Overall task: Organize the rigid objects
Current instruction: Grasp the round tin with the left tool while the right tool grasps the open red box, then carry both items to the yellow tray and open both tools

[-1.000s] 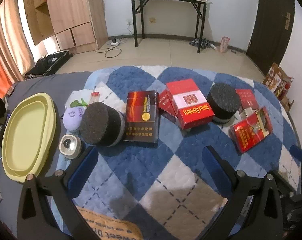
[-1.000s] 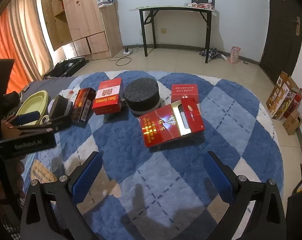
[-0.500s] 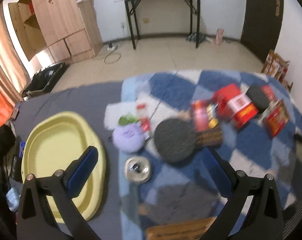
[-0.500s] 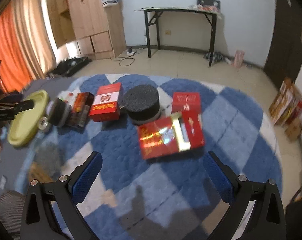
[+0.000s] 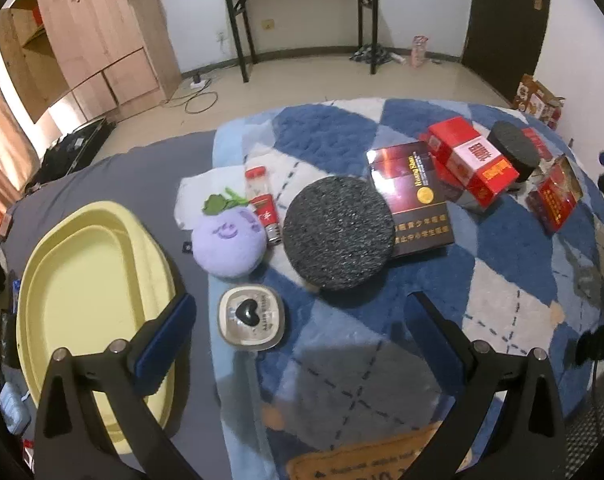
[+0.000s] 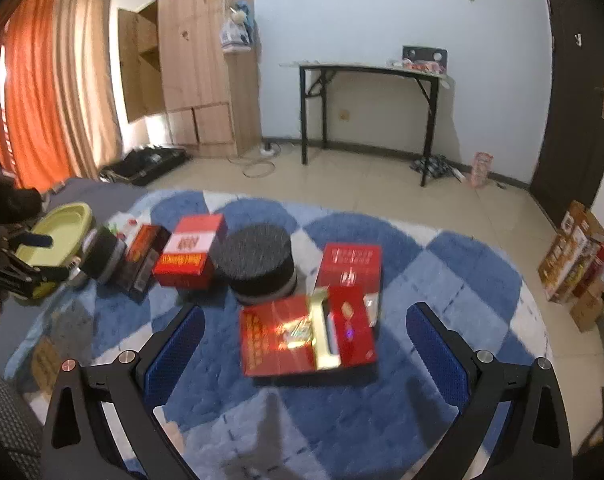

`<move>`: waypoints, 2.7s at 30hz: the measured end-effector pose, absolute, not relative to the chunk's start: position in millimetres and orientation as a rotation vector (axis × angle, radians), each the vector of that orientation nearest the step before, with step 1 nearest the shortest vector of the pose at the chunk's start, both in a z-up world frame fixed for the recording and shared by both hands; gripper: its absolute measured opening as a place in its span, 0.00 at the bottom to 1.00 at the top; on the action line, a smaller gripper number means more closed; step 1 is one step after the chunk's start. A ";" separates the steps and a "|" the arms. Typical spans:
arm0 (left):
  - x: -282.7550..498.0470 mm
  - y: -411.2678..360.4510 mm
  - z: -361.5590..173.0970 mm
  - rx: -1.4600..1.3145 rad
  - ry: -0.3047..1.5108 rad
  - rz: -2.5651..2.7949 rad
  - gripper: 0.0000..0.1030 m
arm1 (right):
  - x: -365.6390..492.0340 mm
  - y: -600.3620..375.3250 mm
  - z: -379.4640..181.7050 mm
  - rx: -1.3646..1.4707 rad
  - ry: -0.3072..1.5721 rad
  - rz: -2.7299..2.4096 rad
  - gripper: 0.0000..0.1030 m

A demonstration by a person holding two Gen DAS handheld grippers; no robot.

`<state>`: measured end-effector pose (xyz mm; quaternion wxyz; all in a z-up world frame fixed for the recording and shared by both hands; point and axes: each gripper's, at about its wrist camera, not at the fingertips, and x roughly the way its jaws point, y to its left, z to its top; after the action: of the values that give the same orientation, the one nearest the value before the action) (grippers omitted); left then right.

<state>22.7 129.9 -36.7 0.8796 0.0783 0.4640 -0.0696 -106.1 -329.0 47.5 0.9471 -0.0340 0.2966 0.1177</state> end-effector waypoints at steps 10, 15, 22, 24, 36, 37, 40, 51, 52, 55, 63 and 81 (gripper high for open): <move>33.9 147.1 -56.6 0.087 1.034 -0.155 1.00 | -81.2 -314.8 24.9 -0.128 0.685 0.275 1.00; 34.6 151.2 -53.8 0.055 1.021 -0.195 1.00 | -67.6 -288.4 14.2 -0.242 0.696 0.233 1.00; 41.7 151.7 -73.6 0.107 1.073 -0.151 1.00 | -62.8 -267.4 -1.9 -0.351 0.680 0.184 1.00; 44.0 154.3 -77.9 0.105 1.080 -0.134 1.00 | -62.4 -264.3 -8.2 -0.392 0.680 0.148 1.00; 46.9 159.5 -86.9 0.079 1.084 -0.082 0.50 | -62.7 -259.8 -14.7 -0.416 0.648 0.137 0.79; 47.3 163.7 -87.5 0.071 1.087 -0.069 0.49 | -63.2 -259.4 -13.9 -0.430 0.638 0.117 0.67; 45.5 175.0 -87.5 -0.009 1.085 -0.086 0.49 | -64.4 -260.8 -11.5 -0.440 0.621 0.093 0.55; 44.6 168.0 -94.0 0.046 1.093 -0.080 0.49 | -69.0 -265.9 -14.1 -0.354 0.634 0.202 1.00; 45.2 169.2 -94.0 0.037 1.095 -0.080 0.49 | -70.0 -265.8 -14.4 -0.363 0.632 0.199 1.00; 45.7 170.7 -92.9 0.024 1.098 -0.078 0.49 | -69.2 -263.1 -18.1 -0.392 0.649 0.187 1.00; 47.3 170.3 -91.6 0.024 1.098 -0.080 0.49 | -63.5 -244.8 -30.3 -0.495 0.656 0.152 0.87; 40.7 206.3 -35.7 -0.040 0.973 -0.062 0.48 | -86.4 -239.8 11.9 -0.456 0.551 0.233 0.88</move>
<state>40.7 206.3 -35.7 0.8833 -0.0194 0.4675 -0.0297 -86.4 -239.8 11.9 0.9301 -0.2229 0.2689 0.1138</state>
